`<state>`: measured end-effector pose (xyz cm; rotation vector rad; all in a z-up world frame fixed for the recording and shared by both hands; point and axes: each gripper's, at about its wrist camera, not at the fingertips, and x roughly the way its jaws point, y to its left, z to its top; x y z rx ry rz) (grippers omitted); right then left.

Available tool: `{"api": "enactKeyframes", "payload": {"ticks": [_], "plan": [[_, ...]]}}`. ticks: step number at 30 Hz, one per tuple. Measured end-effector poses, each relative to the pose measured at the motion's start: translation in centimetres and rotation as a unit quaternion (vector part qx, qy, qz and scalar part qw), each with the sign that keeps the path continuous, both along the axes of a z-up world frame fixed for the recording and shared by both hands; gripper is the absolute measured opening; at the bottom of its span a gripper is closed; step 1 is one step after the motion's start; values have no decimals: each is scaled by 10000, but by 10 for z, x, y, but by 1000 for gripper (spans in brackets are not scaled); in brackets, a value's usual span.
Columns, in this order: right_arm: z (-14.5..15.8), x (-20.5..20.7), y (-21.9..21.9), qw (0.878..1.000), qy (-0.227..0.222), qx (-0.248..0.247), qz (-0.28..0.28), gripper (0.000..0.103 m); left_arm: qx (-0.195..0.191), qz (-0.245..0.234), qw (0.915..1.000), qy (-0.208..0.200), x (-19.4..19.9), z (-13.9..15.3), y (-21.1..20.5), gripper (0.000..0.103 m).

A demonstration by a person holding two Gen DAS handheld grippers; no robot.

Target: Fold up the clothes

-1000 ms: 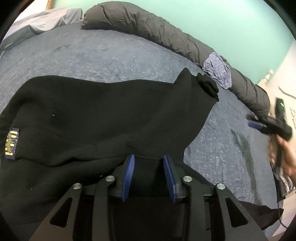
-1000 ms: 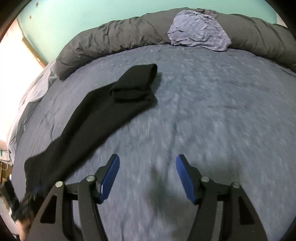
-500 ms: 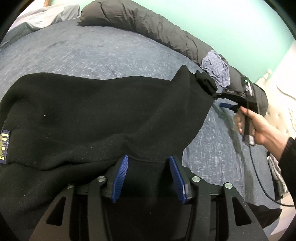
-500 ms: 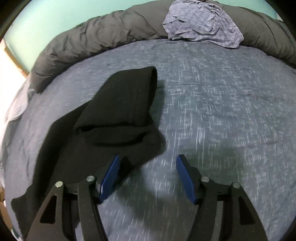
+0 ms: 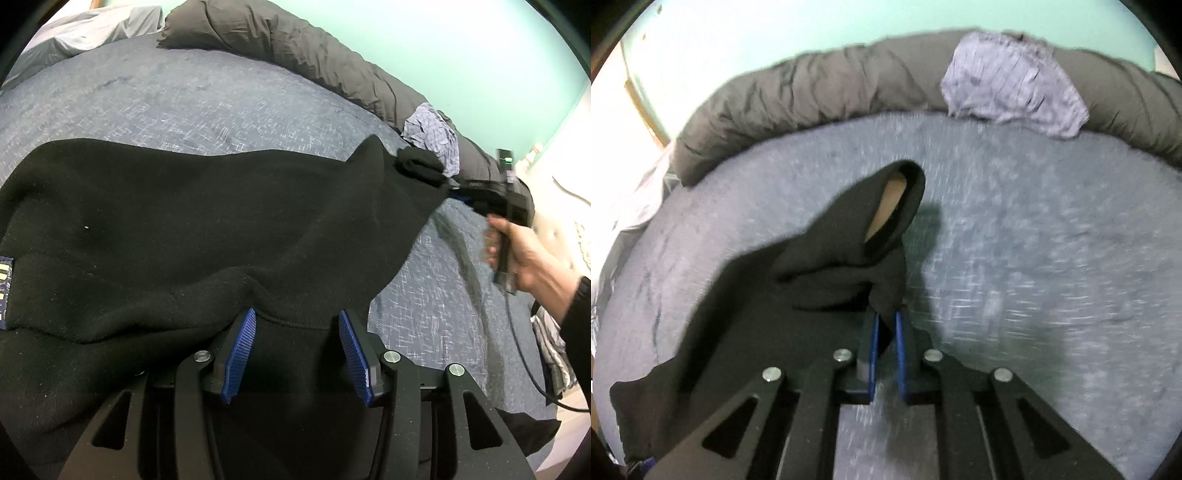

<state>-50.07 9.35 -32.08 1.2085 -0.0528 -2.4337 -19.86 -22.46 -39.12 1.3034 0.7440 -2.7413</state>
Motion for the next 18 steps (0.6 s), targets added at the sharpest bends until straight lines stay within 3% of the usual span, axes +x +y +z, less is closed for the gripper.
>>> {"api": "enactKeyframes", "payload": {"ticks": [6,10,13,18], "plan": [[47,60,61,9993,164,-315,-88,8,49,42,10000,20,3,5,0,51],[61,114,119,9985,95,-457,-301,8,105,-33,9999,76,6,12,3,51],[46,153,154,9977,-297,-425,-440,8,129,-87,9998,116,8,16,6,51],[3,195,170,9942,-957,-264,-422,8,111,-96,9998,101,11,18,12,51]]}}
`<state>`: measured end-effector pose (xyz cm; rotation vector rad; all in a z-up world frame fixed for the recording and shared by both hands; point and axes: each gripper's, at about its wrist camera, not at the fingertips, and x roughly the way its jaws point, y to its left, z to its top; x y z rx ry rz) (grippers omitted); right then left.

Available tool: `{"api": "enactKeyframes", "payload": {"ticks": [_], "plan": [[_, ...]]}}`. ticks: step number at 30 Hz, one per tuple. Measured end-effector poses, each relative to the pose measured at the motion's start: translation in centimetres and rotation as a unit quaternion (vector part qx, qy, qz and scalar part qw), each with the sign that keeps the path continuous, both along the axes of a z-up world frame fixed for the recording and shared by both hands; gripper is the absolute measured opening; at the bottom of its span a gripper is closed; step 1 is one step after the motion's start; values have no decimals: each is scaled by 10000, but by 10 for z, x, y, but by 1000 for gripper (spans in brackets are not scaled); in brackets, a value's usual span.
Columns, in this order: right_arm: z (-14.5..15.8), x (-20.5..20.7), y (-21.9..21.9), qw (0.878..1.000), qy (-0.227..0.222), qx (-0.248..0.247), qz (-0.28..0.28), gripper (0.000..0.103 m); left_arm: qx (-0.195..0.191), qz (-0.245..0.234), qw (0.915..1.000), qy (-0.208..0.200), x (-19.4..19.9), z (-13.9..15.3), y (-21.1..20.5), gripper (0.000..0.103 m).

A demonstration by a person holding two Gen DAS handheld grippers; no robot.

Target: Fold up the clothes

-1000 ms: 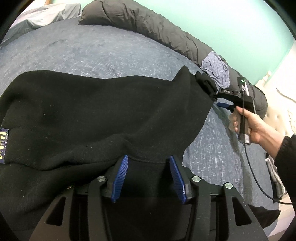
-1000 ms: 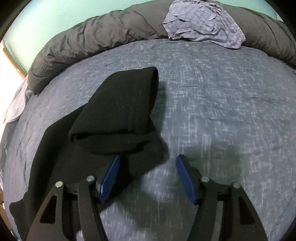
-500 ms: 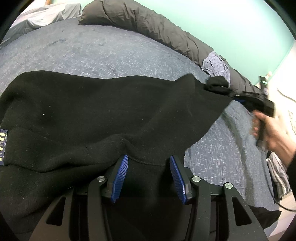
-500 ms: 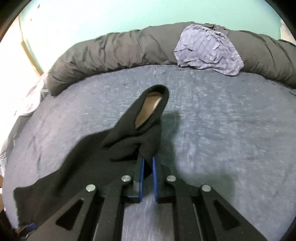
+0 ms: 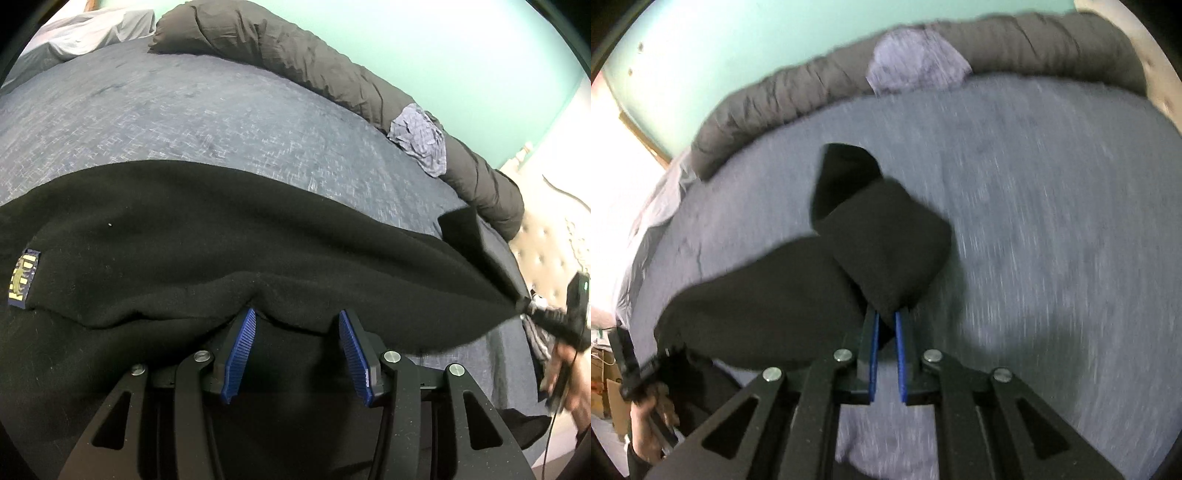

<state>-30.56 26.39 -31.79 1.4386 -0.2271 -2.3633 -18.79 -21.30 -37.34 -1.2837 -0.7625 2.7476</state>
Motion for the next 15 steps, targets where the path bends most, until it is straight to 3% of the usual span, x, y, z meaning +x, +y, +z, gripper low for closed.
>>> {"api": "enactKeyframes", "payload": {"ticks": [3,5,12,14,15], "plan": [[-23,14,-6,9988,-445,53,194,8,-8,5,10000,5,1,2,1,51],[-28,19,-13,9972,-590,337,321,13,-21,-6,10000,-4,1,2,1,51],[30,20,-33,9947,433,865,348,17,-38,12,10000,-15,-1,2,3,52],[33,12,-44,9934,547,894,471,41,-70,-5,10000,-19,-1,2,5,54],[31,5,-52,9932,530,874,556,46,-83,-8,10000,-19,-1,2,5,54]]}}
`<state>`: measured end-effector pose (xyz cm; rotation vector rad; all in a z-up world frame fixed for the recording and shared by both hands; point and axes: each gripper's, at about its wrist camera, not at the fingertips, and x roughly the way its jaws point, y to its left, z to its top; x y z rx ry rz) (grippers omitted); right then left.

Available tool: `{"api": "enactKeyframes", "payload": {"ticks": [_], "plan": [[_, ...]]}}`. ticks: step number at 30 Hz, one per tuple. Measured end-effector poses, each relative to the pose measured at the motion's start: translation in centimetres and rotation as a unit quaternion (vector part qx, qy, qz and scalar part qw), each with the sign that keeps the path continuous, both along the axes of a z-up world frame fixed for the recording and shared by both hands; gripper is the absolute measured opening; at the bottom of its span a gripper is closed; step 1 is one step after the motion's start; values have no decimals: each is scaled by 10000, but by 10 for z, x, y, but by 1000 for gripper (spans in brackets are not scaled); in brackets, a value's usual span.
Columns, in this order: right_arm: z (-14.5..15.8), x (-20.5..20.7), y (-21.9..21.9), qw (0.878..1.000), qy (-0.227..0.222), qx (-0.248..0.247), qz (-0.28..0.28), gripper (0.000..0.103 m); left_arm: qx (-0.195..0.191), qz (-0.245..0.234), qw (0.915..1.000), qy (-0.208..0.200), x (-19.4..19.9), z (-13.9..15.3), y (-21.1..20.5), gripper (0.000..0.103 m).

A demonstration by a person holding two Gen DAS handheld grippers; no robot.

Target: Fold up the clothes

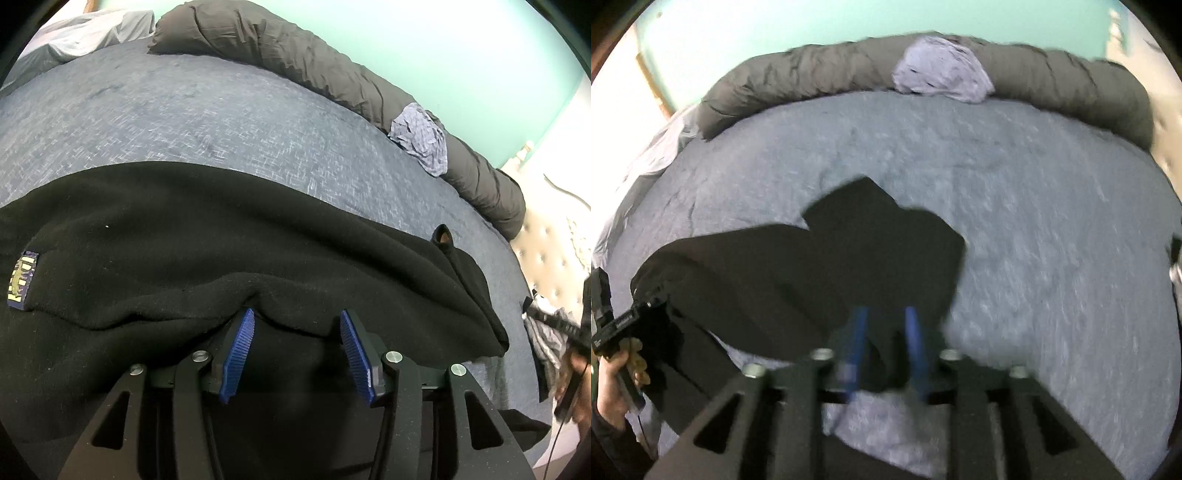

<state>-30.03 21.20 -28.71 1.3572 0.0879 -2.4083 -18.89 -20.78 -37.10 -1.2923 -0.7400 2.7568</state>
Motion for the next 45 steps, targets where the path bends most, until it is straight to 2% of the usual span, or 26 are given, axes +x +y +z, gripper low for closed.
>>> {"api": "enactKeyframes", "payload": {"ticks": [4,7,11,17,18,19,20,23,28,32,36,40,45], "plan": [[-17,-26,-36,9996,-178,-20,214,48,-51,-13,10000,-2,0,1,0,54],[-32,-49,-67,9992,-197,80,343,57,-65,-15,10000,-9,-1,0,1,54],[-50,-75,-105,9977,-165,450,484,57,-55,-24,10000,-22,-2,-2,0,55],[-68,-99,-123,9953,-155,872,389,56,-41,-22,10000,-40,-3,-5,0,55],[-71,-101,-123,9951,-206,895,374,53,-42,-24,10000,-42,-4,-5,0,55],[-75,-103,-123,9947,-265,922,361,42,-42,-27,10000,-45,-4,-5,0,55],[-78,-104,-124,9942,-300,956,382,26,-39,-31,10000,-50,-4,-6,0,55],[-76,-100,-123,9939,-143,989,462,9,-6,-30,10000,-57,-4,-7,-1,55],[-36,-89,-80,9992,320,226,105,5,6,-26,10000,-54,-3,-7,-1,55],[-8,-69,-16,9982,451,-286,-274,5,44,-19,10000,-56,-3,-7,-3,55],[7,-45,58,9930,527,-600,-873,5,10,-21,10000,-58,-2,-7,-1,55],[10,-16,123,9829,510,-855,-1547,5,36,5,10000,-60,-1,-6,-1,55],[-9,16,184,9737,279,-768,-2129,5,13,-4,10000,-69,-1,-6,-1,55]]}}
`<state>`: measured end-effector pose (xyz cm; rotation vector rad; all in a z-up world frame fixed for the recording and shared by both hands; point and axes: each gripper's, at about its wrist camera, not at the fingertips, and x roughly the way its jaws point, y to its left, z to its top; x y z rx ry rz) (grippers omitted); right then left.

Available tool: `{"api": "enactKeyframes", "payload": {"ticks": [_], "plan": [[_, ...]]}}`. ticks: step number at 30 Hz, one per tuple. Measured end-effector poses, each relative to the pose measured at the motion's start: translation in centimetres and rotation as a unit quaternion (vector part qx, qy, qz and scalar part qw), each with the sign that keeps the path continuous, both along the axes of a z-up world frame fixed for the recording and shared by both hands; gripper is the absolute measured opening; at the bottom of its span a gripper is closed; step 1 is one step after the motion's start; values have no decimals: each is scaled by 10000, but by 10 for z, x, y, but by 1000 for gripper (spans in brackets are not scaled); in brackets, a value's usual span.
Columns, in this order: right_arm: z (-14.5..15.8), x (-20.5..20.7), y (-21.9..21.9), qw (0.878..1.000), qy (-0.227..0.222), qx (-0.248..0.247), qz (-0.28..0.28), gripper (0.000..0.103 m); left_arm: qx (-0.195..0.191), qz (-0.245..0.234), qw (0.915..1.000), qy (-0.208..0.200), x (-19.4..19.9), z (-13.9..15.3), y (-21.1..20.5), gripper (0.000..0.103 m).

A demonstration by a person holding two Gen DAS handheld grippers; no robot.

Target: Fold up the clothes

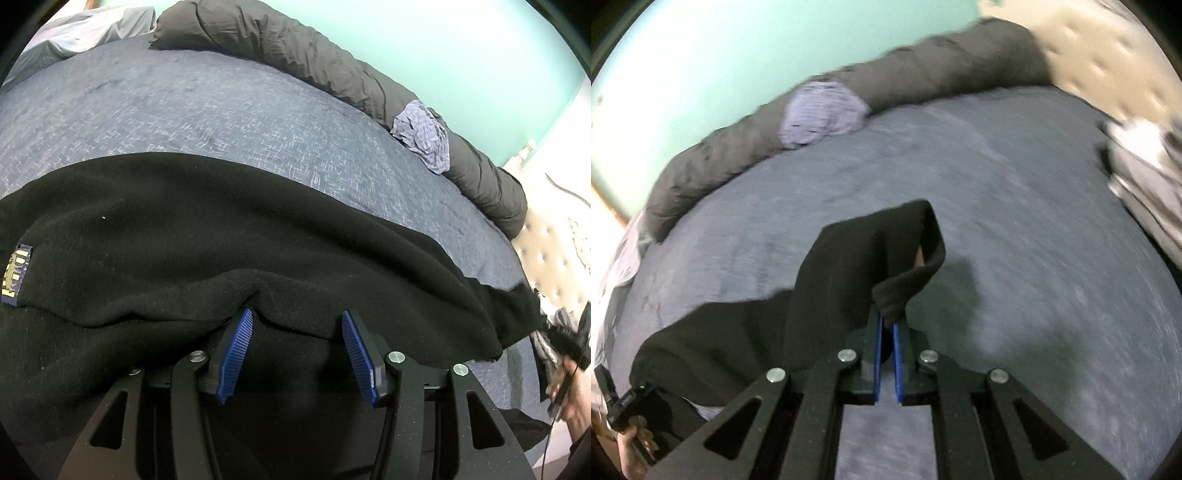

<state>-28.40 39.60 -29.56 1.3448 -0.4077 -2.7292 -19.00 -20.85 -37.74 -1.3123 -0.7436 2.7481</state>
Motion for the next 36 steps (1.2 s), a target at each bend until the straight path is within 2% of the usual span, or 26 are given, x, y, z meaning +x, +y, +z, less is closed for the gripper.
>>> {"api": "enactKeyframes", "payload": {"ticks": [5,9,12,18,20,22,25,27,30,31,32,34,35,36], "plan": [[-29,12,29,9991,-373,39,-189,5,12,0,10000,-7,0,0,-1,55],[-49,6,44,9959,-879,19,-215,5,-23,0,10000,-14,-1,0,1,55],[-54,4,48,9940,-1052,33,-301,11,-9,-4,10000,-15,-1,0,0,56],[-37,2,61,9943,-806,156,-680,34,-23,-2,10000,-15,-3,-1,0,56],[-30,-1,67,9945,-647,198,-804,50,-26,-3,10000,-15,-3,-1,0,56],[-26,-9,68,9952,-602,222,-744,52,-35,-5,10000,-18,-3,-1,0,56],[-26,-26,65,9969,-561,303,-465,52,-54,-7,10000,-24,-4,-1,1,56],[-32,-37,60,9965,-725,295,-284,52,-81,-14,10000,-32,-6,-1,0,56],[-40,-46,54,9970,-756,128,-64,52,-116,-18,9999,-42,-7,-2,2,56],[-42,-49,52,9973,-728,32,16,44,-120,-19,9999,-46,-8,-3,3,56],[-44,-52,50,9974,-710,-5,84,31,-122,-19,9999,-49,-8,-3,3,56],[-47,-56,44,9972,-723,56,190,17,-122,-14,9999,-53,-8,-3,3,56],[-48,-57,42,9972,-711,56,222,11,-128,-13,9999,-55,-8,-3,3,56],[-46,-58,42,9977,-647,56,207,10,-146,-17,9999,-57,-8,-3,4,56]]}}
